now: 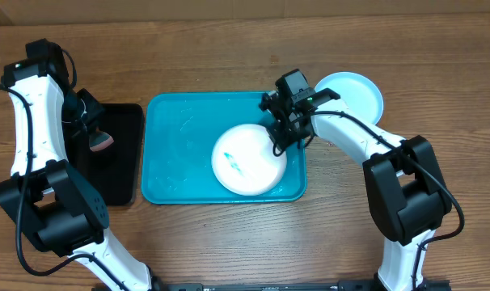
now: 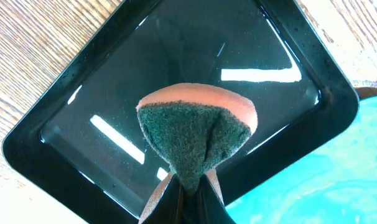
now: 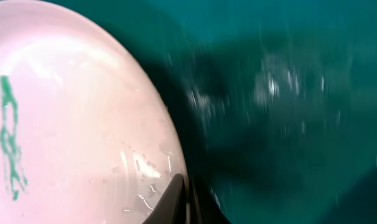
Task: Clean dirty plates on tray and stack at the side
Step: 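Reach the right gripper to the white plate and grip its rim, then move the left gripper with sponge from the black tray to the white plate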
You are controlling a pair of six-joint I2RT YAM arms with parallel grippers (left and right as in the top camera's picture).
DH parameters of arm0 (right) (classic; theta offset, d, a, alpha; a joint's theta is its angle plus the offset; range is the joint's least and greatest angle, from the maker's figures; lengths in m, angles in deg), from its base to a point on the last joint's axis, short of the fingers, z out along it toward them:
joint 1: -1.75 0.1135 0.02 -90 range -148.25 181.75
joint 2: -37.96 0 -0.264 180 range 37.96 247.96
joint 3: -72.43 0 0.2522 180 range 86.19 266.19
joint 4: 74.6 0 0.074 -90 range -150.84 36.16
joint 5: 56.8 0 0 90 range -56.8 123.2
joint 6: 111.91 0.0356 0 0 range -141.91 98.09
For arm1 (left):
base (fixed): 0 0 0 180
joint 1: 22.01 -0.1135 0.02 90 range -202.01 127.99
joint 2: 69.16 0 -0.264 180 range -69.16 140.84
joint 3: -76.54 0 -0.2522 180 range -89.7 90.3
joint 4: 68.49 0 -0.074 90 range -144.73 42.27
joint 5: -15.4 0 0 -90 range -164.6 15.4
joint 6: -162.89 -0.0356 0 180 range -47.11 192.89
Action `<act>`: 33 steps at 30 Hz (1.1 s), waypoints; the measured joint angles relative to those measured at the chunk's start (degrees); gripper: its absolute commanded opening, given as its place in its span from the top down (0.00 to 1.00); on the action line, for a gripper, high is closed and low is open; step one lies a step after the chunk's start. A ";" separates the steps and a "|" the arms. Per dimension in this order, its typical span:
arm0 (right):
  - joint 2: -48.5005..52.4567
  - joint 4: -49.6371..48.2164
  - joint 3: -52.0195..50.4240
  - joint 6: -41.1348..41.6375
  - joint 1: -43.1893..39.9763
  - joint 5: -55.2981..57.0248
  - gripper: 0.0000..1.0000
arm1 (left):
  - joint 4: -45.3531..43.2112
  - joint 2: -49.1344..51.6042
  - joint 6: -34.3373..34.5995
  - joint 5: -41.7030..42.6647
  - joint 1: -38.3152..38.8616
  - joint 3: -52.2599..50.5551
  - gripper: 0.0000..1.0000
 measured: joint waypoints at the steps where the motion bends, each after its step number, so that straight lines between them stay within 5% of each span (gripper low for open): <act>1: 0.00 -2.67 0.00 1.05 0.61 -0.26 0.84 | 0.02 0.00 0.00 0.11 0.00 0.00 0.96; 5: 0.00 -5.75 0.02 3.67 2.95 0.24 0.54 | 0.48 0.00 -0.52 0.28 0.00 0.00 0.96; 19: 0.66 -0.92 0.02 7.87 4.28 5.01 0.50 | 0.85 0.00 -1.49 1.18 0.00 0.00 0.96; 21: 1.99 -2.32 0.02 8.24 4.28 5.44 0.53 | 0.87 0.00 -1.49 1.60 0.00 0.00 0.96; 27: 3.85 -5.68 0.61 10.40 4.28 5.88 0.86 | 0.92 0.00 -1.88 1.99 0.00 -0.02 0.96; 33: 4.07 -6.58 0.61 15.34 4.24 5.46 0.89 | -7.02 -0.59 -1.88 1.99 0.00 -5.27 0.96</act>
